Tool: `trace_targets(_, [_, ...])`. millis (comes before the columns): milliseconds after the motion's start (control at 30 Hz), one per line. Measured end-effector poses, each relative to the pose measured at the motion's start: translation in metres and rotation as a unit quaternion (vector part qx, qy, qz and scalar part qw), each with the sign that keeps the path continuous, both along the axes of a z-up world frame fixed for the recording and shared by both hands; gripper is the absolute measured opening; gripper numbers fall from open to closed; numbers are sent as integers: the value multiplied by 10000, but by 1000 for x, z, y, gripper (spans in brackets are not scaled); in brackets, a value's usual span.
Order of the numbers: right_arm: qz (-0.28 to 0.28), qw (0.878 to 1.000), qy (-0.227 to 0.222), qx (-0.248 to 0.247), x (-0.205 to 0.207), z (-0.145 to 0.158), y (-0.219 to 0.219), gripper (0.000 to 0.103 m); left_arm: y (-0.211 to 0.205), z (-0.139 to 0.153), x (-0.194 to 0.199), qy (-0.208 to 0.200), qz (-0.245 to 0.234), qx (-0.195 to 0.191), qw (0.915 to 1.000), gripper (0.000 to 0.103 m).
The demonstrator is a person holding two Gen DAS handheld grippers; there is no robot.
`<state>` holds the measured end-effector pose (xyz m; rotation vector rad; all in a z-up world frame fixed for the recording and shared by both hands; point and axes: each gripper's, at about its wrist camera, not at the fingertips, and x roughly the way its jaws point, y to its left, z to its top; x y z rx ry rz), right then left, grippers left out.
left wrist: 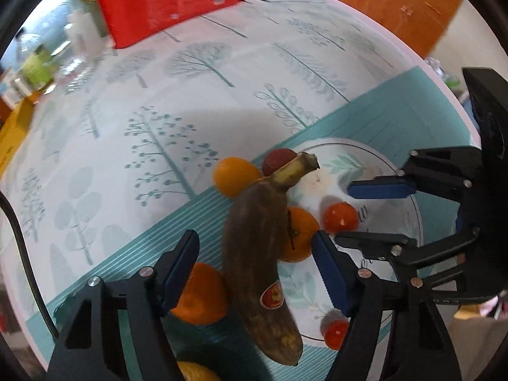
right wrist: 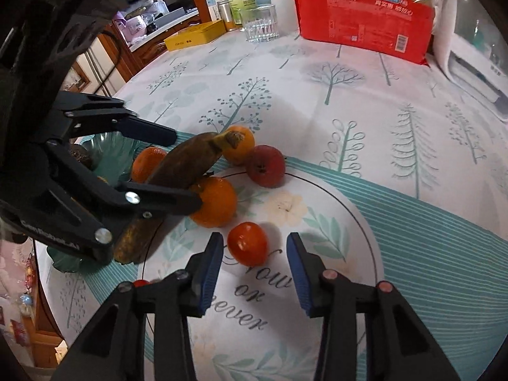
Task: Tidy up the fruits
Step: 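Grasp the brown banana with the left tool, then lift the banana with the left tool while the right tool grasps a tomato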
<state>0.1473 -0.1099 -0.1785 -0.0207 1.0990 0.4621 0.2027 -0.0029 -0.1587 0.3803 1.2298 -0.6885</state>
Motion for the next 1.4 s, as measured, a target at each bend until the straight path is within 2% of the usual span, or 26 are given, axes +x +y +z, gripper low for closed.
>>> trace_targets(100, [53, 9999, 55, 103, 1, -2, 0, 29, -1, -4, 2, 171, -258, -133, 9994, 66])
trace_targets(233, [60, 9999, 39, 129, 0, -3, 1, 28, -2, -15, 0, 400, -679, -126, 9968, 62])
trace_targets(533, [18, 10000, 12, 32, -3, -2, 3, 27, 2, -13, -3, 367, -1178, -78, 9923, 53])
trace_targets(700, [-52, 10000, -43, -38, -3, 1, 4, 27, 2, -7, 1, 322, -1346, 40, 9904, 43])
trace_targets(767, [-104, 9999, -71, -35, -5, 3, 4, 26, 5, -4, 4, 341, -1337, 10, 9904, 38])
trace_targets(867, [-180, 9998, -97, -25, -8, 6, 3, 26, 10, 0, 7, 399, -1248, -38, 9914, 37])
trace_targets(1133, [-453, 9988, -182, -2, -14, 18, 3, 26, 7, 14, -7, 96, -954, -10, 9954, 32])
trace_targets(1400, [-595, 9975, -381, 44, -30, 44, 9, 25, 26, 34, -28, -201, -170, 77, 9996, 32])
